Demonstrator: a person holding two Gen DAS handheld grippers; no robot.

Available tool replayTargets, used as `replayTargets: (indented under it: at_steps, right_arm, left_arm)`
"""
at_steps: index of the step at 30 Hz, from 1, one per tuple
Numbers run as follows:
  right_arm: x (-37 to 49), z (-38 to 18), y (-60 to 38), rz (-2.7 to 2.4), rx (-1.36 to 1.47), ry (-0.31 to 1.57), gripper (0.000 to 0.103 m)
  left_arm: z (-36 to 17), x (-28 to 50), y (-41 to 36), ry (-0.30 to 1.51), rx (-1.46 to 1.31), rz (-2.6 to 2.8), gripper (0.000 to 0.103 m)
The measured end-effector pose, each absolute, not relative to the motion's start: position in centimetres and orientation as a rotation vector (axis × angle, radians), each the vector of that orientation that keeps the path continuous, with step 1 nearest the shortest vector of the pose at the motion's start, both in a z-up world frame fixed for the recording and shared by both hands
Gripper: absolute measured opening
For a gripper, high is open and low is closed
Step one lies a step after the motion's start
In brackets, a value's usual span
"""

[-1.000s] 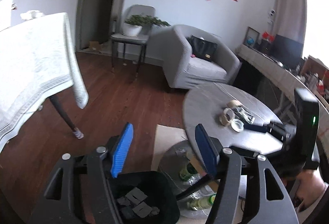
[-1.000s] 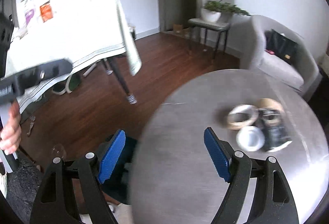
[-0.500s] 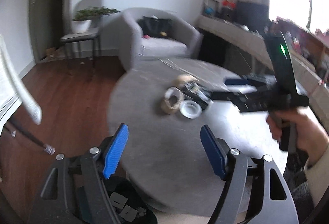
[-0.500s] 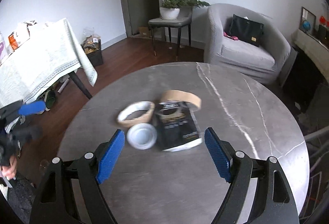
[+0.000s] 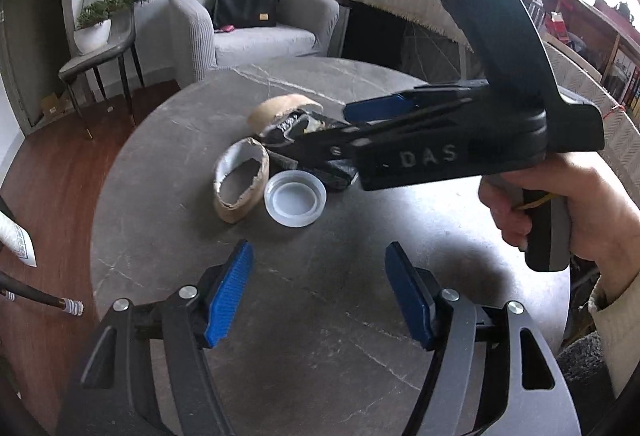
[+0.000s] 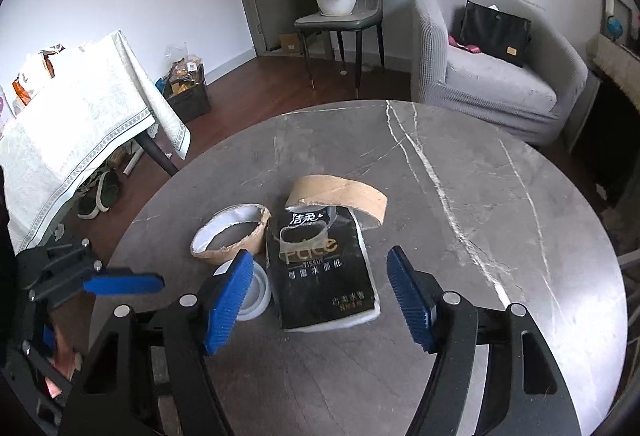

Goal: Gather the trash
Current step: 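Grasp the black Face tissue package with the right tool while the left tool grasps the white lid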

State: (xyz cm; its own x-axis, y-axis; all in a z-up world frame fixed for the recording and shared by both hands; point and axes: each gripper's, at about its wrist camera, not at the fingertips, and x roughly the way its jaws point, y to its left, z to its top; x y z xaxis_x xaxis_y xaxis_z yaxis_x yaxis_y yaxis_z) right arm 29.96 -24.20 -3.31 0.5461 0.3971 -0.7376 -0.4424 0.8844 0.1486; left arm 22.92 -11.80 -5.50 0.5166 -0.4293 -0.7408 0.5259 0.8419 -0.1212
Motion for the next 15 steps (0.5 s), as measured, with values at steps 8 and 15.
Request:
replayTargets:
  at_steps: [8,15]
  right_arm:
    - [31.3,-4.1,-23.2,0.47,-0.078,0.895,0.07]
    - [31.6,-4.8,-22.7,0.436,-0.141,0.911,0.059]
  left_arm:
    - [-5.9,24.1,-11.8,0.871,0.092,-0.563,0.07]
    - [-6.0,25.0,-12.1,0.872,0.086,-0.525,0.063]
